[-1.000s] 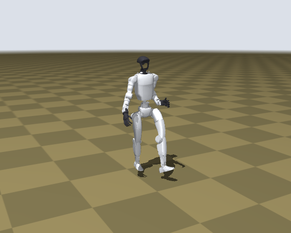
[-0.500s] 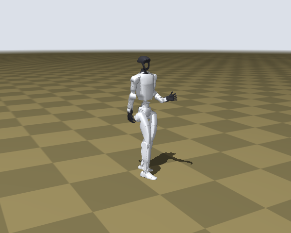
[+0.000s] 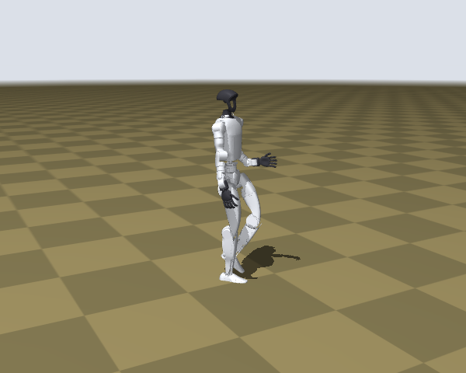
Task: Walk run
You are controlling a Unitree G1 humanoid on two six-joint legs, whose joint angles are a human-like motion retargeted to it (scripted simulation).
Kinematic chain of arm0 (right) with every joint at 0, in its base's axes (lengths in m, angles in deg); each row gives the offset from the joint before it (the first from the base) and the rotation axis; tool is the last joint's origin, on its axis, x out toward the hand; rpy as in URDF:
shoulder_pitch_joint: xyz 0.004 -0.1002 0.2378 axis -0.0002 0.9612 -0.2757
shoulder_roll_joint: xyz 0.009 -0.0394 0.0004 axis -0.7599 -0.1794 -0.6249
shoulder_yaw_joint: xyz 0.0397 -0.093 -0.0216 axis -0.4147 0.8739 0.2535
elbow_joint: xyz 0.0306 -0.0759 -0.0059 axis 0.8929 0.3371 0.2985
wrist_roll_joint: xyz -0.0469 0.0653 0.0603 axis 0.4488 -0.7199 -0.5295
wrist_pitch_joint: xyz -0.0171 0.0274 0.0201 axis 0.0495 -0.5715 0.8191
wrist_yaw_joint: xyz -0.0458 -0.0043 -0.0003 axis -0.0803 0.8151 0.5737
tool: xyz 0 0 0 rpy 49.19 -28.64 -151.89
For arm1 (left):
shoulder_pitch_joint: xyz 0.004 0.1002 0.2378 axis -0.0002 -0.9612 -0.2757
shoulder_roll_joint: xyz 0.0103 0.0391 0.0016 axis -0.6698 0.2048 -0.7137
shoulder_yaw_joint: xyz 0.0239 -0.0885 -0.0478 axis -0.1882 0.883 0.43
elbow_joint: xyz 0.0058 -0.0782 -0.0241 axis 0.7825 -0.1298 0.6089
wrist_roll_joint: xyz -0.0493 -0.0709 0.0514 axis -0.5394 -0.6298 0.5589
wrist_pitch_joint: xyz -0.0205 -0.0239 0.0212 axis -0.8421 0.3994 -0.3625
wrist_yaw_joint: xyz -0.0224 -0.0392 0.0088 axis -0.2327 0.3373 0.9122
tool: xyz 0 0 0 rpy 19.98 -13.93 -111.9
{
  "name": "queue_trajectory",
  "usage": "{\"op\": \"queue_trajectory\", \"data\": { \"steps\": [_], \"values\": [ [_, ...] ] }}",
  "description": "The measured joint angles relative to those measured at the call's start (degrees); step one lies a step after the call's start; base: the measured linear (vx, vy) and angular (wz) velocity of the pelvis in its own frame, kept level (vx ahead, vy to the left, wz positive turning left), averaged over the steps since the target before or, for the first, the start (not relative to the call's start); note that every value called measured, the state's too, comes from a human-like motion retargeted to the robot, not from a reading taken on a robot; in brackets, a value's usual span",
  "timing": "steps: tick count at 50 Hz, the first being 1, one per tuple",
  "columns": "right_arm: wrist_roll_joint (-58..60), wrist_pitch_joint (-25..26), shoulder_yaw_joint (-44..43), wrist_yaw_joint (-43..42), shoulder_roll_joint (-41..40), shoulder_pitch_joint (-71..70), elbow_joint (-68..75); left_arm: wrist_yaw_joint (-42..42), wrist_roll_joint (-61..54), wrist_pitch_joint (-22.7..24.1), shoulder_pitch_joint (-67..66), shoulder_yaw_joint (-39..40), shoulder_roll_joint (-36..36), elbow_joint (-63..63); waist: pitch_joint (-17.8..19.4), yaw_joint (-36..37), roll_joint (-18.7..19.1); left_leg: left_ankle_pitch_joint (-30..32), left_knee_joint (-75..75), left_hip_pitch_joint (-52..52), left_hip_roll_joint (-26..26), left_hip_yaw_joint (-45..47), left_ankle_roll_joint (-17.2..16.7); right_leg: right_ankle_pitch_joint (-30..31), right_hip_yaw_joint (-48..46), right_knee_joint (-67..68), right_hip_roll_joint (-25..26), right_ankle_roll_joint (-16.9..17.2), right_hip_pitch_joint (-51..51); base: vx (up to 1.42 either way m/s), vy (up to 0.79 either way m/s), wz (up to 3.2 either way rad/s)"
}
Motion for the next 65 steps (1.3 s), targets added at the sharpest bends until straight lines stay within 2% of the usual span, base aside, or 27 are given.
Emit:
{"op": "queue_trajectory", "data": {
  "steps": [4, 7, 10, 12, 15, 17, 19, 20, 23, 25, 28, 32, 36, 37, 38, 40, 43, 45, 47, 48, 50, 52, 53, 55, 57, 63, 65],
  "values": [
    [-5.79, -5.51, 3.86, 2.96, 2.53, -5.59, -9.42, -0.13, -0.13, 0.09, -1.19, 0.22, -1.97, -1.35, 0.03, 5.43, -0.29, -6.0, -19.11, -7.53, 0.44, 3.29, 4.81, -2.16, -1.77, -2.8, 2.82, -1.14, 5.17, 0.94, -0.15, -0.21],
    [-6.1, -7.81, 3.3, 3.26, 4.4, -8.5, -15.18, 0.16, 0.41, 0.13, -1.13, 0.99, -2.51, -2.14, -0.02, 8.51, 0.04, -11.16, -35.56, -9.31, 2.09, 11.11, 7.93, -4.39, -2.97, -3.49, 5.32, -1.9, 8.76, 0.93, -0.14, 0.19],
    [-5.36, -10.54, 3.86, -0.09, 3.67, -9.83, -17.55, 2.29, -0.22, -0.69, -0.8, 2.57, -1.25, -1.36, -0.81, 7.76, -1.52, -16.71, -48.95, -9.95, -2.7, 8.05, 8.77, -3.73, -6.64, -3.27, 6.09, -1.48, 11.61, 0.94, -0.33, 0.42],
    [-6.32, -12.32, 6.72, -2.97, 2.77, -10.12, -15.74, 2.47, -2.37, -1.16, -0.55, 3.95, -0.79, -0.13, -1.27, 8.62, -3.8, -14.38, -49.24, -7.31, 0.2, 14.21, 8.77, 1.11, -6.14, -0.86, 6.4, -0.46, 13.1, 1.22, -0.51, -0.4],
    [-6.44, -11.02, 10.25, -4.28, 1.56, -9.09, -10.65, 1.14, -5.17, -1.91, -0.42, 5.15, -1.08, 2.04, -2.62, 12.07, -5.64, -10.32, -44.03, -3.97, 3.47, 22.18, 8.77, 17.15, -5.18, 4.99, 3.42, 8.15, 15.2, 1.49, 0.16, -0.68],
    [-2.76, -9.86, 9.66, -2.42, 0.11, -6.48, -8.47, -0.04, -5.66, -2.27, 1.05, 5.24, -2.59, 2.95, -4.01, 9.74, -4.51, -12.52, -39.02, -6.22, 2.1, 7.95, 8.77, 28.52, -7.3, 12.67, 5.65, 11.14, 12.75, 1.34, 0.0, 1.21],
    [0.31, -9.96, 9.97, -2.27, -1.11, -3.11, -6.6, -0.97, -4.83, -2.43, 3.46, 5.5, -3.36, 3.37, -2.92, 7.05, -4.09, -17.17, -33.09, -5.54, -1.42, 1.46, 8.77, 31.65, -4.34, 29.39, 7.83, 12.81, 7.9, 1.27, 0.18, 2.22],
    [1.41, -10.0, 10.05, -2.93, -1.37, -1.32, -5.43, -1.3, -4.22, -2.57, 4.85, 5.29, -3.49, 3.65, -2.31, 6.1, -3.88, -18.88, -30.68, -3.6, -2.31, 2.94, 8.77, 31.65, -1.9, 37.72, 8.87, 13.68, 5.73, 1.25, 0.36, 2.1],
    [4.9, -7.94, 9.31, -4.9, -2.45, 5.12, -1.09, 1.4, -2.17, -2.42, 7.72, 2.57, -3.19, 3.26, -3.5, 6.0, 4.91, -20.11, -34.47, 3.48, 2.14, -2.0, 8.77, 29.48, -3.08, 35.87, 15.61, 6.24, 0.21, 1.18, 0.53, 1.6],
    [6.78, -4.94, 6.94, -6.44, -3.9, 10.41, 0.11, 1.44, -1.34, -1.97, 9.29, 1.04, -2.19, 2.46, -4.47, 6.06, 8.58, -20.19, -36.87, 6.72, 1.19, -6.75, 8.77, 22.89, -4.22, 36.68, 14.04, 2.75, -4.57, 1.0, 0.48, 1.92],
    [5.14, -3.44, 3.43, -10.77, -8.63, 17.71, 2.9, 0.81, 0.01, -2.27, 11.54, -0.54, -2.66, 0.02, -5.98, 2.49, 10.56, -19.88, -40.79, 11.64, -1.24, -11.47, 8.77, 12.27, -4.36, 32.34, 9.46, 1.22, -11.73, 0.89, 0.18, 2.62],
    [-1.27, -2.74, 1.63, -8.93, -15.7, 25.59, 8.09, -0.56, 1.66, -2.13, 14.43, -2.45, -4.45, -2.53, -7.11, -1.34, 9.16, -20.95, -42.52, 16.86, -5.12, -20.06, 8.77, 10.44, -0.5, 16.47, 3.99, 6.14, -18.34, 1.16, -0.24, 2.68],
    [-2.79, 1.96, 6.94, -0.72, -21.62, 31.08, 8.09, -1.66, 0.76, -1.87, 15.79, -2.58, -5.81, -2.35, -4.24, -3.45, 5.96, -22.15, -43.77, 25.69, -7.63, -23.97, 8.77, 5.98, 8.95, 0.18, 0.29, 6.69, -21.82, 1.01, -0.29, 1.68],
    [-1.02, 3.22, 8.21, 1.85, -22.11, 31.82, 8.09, -1.61, 0.16, -1.72, 15.49, -2.49, -6.11, -2.0, -3.37, -3.61, 5.6, -21.75, -44.37, 28.19, -8.04, -24.66, 8.77, 4.08, 10.72, -3.61, -0.22, 8.11, -22.15, 1.01, -0.13, 0.75],
    [1.75, 4.17, 9.16, 4.26, -22.02, 32.29, 8.09, -1.53, -0.41, -1.5, 14.84, -2.23, -6.16, -1.57, -2.71, -3.71, 5.47, -20.9, -44.9, 30.47, -8.52, -24.95, 8.77, 1.4, 12.23, -7.05, -0.71, 12.11, -22.15, 1.04, -0.17, 0.51],
    [7.05, 5.5, 11.32, 8.26, -20.85, 32.32, 8.09, -1.36, -1.1, -1.04, 13.02, -0.96, -6.07, -0.29, -2.24, -3.81, 5.19, -18.43, -44.86, 33.85, -8.42, -24.61, 6.53, -1.68, 5.1, -9.62, -1.96, 18.46, -22.73, 1.07, -0.29, 0.2],
    [12.82, 7.82, 12.35, 6.63, -17.21, 30.16, 8.09, 0.45, -0.86, -0.63, 8.82, 0.48, -5.49, 1.48, -4.29, -5.03, 5.0, -8.58, -42.3, 35.01, -8.39, -24.51, -0.72, 0.33, 1.23, -4.06, 0.35, 12.77, -22.81, 1.13, -0.33, 0.44],
    [15.56, 8.98, 10.55, 0.47, -14.81, 28.69, 8.09, 0.8, 0.08, -0.47, 5.23, 0.93, -4.86, 2.15, -4.91, -10.07, 5.95, 3.28, -36.42, 35.1, -7.52, -28.35, -8.72, 7.92, 1.01, -0.81, -1.14, 16.87, -20.99, 1.13, -0.29, 1.85],
    [16.63, 8.37, 8.51, -6.11, -12.41, 26.63, 8.01, 0.11, 1.13, -0.11, 2.13, 0.97, -3.33, 3.05, -6.0, -10.43, 8.37, 15.02, -26.19, 30.51, -3.92, -23.65, -18.66, 3.79, 12.61, 2.96, 2.62, 11.8, -19.37, 1.21, -0.21, 1.48],
    [16.27, 7.62, 7.67, -8.06, -10.77, 25.1, 7.78, 0.21, 1.58, -0.02, 1.07, -0.07, -2.31, 3.65, -5.91, -10.38, 9.15, 18.77, -18.69, 26.87, -3.63, -20.97, -20.59, 1.61, 10.76, 6.31, 1.69, 10.77, -19.88, 1.24, -0.09, 1.49],
    [14.41, 7.07, 8.61, -9.0, -7.87, 21.34, 6.97, 1.04, 2.28, -0.01, -0.01, -1.08, -1.6, 4.59, -4.87, -11.08, 9.39, 22.57, -1.39, 19.58, 0.65, -15.1, -21.23, -1.98, 1.67, 9.83, -1.03, 9.1, -17.09, 1.15, -0.26, 1.16],
    [13.42, 7.88, 9.36, -8.23, -6.06, 17.25, 5.53, 0.56, 2.81, 0.35, -1.12, -0.56, -1.35, 5.18, -6.26, -7.29, 5.0, 20.13, -0.6, 15.31, -2.41, -14.22, -19.36, -0.94, -2.6, 5.94, -1.17, 4.0, -12.55, 0.79, -0.55, -0.1],
    [13.84, 8.13, 8.67, -7.59, -5.15, 15.12, 4.39, 0.14, 3.1, 0.49, -1.52, -0.55, -1.27, 5.62, -6.19, -6.15, 4.18, 15.46, 0.53, 12.54, -2.6, -12.39, -15.42, -1.39, 4.5, 5.12, 2.11, 2.68, -10.85, 0.87, -0.33, 0.06],
    [15.19, 6.6, 7.4, -6.85, -3.21, 11.01, 1.44, -0.03, 3.62, 0.53, -2.22, -0.7, -1.15, 6.13, -5.43, -3.65, 3.28, 8.08, 2.18, 6.08, -0.41, -7.64, -9.17, -0.85, 5.79, 3.19, 3.29, 1.71, -7.54, 0.99, -0.23, 0.13],
    [15.15, 3.56, 8.19, -6.73, -1.41, 7.5, -2.17, 0.21, 3.93, 0.5, -3.26, -0.79, -1.22, 5.64, -5.06, 0.21, 0.74, 1.94, 0.32, -0.5, 0.49, -2.21, -4.38, -0.37, 1.69, 1.03, 0.7, 1.57, -4.23, 0.8, -0.22, -0.38],
    [10.6, -4.02, 9.74, -6.09, 4.66, -1.37, -13.4, -0.94, 5.85, 0.79, -4.03, 0.08, -3.47, 1.52, -4.76, 8.65, -0.84, -6.48, -27.39, -12.06, 1.99, 4.23, 5.93, -3.4, -2.4, -3.73, 4.87, -1.01, 4.31, 0.87, -0.25, -0.08],
    [10.74, -5.31, 8.12, -6.39, 6.22, -4.16, -15.7, -0.64, 7.14, 0.91, -4.09, 0.86, -3.69, 0.01, -4.81, 10.67, -1.36, -10.37, -37.65, -13.2, 1.39, 7.2, 7.33, -5.0, -2.46, -4.12, 5.79, -1.2, 6.98, 1.04, -0.19, 0.12]
  ]
}}
